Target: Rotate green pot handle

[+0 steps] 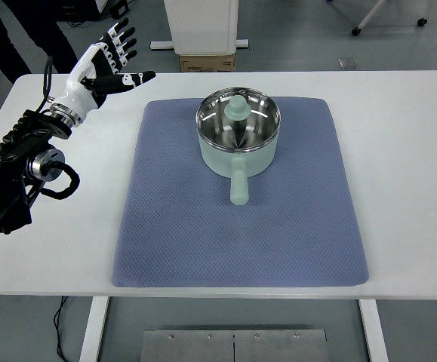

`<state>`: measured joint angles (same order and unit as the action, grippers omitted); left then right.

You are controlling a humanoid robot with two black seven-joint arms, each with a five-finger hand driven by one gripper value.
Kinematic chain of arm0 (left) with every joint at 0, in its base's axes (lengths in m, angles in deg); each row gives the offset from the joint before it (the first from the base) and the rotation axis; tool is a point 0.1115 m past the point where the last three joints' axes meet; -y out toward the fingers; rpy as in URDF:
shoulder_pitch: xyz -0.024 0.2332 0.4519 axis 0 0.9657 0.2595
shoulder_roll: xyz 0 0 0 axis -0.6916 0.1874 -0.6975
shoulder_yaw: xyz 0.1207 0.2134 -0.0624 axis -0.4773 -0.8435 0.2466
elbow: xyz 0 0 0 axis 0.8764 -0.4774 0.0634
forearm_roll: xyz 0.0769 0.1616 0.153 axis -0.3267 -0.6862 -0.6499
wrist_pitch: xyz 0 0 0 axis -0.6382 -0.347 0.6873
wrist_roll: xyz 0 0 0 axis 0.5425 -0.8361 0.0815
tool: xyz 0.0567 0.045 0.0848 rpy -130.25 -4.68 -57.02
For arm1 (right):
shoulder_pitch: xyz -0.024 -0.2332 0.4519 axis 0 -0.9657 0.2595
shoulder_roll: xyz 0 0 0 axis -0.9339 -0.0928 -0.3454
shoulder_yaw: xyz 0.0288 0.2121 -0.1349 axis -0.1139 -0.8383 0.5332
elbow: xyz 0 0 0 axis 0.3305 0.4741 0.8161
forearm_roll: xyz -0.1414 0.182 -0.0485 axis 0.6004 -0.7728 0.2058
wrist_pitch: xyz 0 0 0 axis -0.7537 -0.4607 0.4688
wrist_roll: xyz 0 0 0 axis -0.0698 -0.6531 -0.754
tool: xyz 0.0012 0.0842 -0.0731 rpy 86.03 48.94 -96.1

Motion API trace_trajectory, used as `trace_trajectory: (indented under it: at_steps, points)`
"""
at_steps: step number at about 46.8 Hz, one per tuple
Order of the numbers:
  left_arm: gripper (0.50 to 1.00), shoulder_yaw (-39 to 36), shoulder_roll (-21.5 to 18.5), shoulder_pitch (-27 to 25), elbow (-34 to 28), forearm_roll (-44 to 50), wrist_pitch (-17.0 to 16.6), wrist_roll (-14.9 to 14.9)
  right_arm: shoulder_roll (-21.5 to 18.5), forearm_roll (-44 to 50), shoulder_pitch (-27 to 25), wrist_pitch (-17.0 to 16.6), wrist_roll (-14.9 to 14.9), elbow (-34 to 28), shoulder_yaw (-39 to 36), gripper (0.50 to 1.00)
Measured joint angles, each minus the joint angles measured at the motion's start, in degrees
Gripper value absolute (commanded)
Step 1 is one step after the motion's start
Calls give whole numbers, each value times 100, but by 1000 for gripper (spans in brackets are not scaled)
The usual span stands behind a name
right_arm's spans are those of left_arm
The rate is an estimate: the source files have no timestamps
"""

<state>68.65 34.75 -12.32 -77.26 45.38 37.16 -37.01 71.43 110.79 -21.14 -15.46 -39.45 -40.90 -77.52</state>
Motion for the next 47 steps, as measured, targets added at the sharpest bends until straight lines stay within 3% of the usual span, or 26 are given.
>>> trace_trajectory:
  at_steps: [7,15,29,47]
  points:
    - [1000,-115,-194,-306,2,-693,26,11,0,0,2,0,-1,0,1,1000]
    - [1000,-522,-357,-845,-115,-1466,341,11,0,0,1,0,-1,0,1,1000]
    - [1000,-787,-1268,-1482,-1943,-2472,420,7,0,0,0,0,0,0,0,1000]
    - [1000,-1035,-1302,-1808,-2922,-5181,421,-123,0,0,0,0,-1,0,1,1000]
